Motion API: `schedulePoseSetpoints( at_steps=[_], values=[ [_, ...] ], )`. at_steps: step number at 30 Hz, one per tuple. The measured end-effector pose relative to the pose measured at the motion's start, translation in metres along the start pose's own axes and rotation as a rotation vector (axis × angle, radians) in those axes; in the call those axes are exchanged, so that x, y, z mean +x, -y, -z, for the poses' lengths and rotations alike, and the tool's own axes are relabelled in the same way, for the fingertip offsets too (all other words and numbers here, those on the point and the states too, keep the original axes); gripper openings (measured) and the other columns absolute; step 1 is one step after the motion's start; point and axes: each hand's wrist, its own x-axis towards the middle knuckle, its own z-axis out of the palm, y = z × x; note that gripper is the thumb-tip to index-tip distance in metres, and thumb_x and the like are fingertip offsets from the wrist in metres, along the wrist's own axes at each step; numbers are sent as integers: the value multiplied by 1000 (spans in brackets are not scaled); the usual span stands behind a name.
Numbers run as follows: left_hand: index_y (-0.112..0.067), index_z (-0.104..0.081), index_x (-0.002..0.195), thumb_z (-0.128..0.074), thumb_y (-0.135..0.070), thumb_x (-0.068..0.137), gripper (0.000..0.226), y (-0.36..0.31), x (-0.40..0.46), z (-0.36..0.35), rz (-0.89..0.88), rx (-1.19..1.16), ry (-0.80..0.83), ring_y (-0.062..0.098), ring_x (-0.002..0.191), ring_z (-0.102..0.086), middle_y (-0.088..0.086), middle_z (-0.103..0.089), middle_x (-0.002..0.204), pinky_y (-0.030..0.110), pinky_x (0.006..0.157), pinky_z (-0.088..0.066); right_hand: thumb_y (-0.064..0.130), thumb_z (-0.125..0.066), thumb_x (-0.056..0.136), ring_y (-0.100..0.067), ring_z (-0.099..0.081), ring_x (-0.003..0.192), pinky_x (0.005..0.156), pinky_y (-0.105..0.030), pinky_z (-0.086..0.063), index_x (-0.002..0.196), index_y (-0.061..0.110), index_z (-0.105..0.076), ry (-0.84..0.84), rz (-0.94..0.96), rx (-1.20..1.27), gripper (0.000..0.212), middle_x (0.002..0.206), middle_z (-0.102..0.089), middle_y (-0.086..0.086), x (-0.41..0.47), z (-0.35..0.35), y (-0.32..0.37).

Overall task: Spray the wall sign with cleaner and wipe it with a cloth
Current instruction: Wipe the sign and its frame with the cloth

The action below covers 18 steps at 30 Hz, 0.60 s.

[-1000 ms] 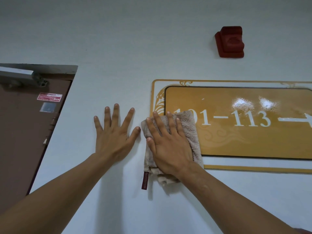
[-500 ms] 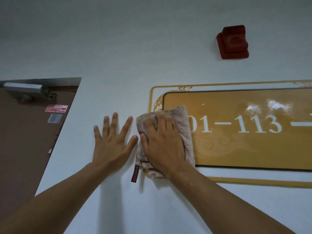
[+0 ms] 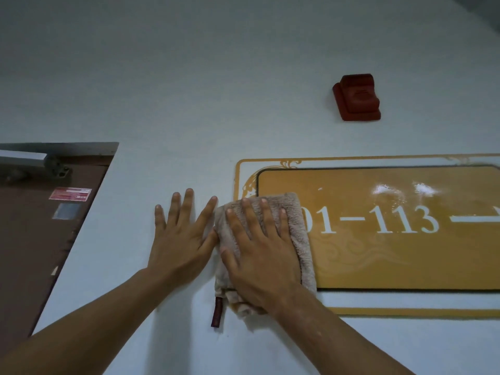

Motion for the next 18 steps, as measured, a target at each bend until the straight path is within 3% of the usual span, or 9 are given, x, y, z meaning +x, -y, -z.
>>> schedulePoseSetpoints(
  at_steps=[5, 18],
  values=[
    [-50, 19, 154, 9, -70, 90, 68, 6, 15, 6, -38, -11, 16, 27, 154, 28, 5, 23, 170, 55, 122, 18, 57, -14, 101, -19, 24, 152, 121, -51, 13, 160, 35, 1, 12, -28, -20, 65, 168, 10, 3, 14, 1, -6],
    [-44, 28, 149, 13, -66, 85, 69, -5, 46, 6, 2, -19, 20, 26, 154, 27, 5, 25, 170, 57, 123, 16, 64, -11, 98, -20, 19, 153, 120, -48, 18, 158, 41, 3, 29, -33, 12, 66, 169, 11, 7, 69, 2, -29]
  ],
)
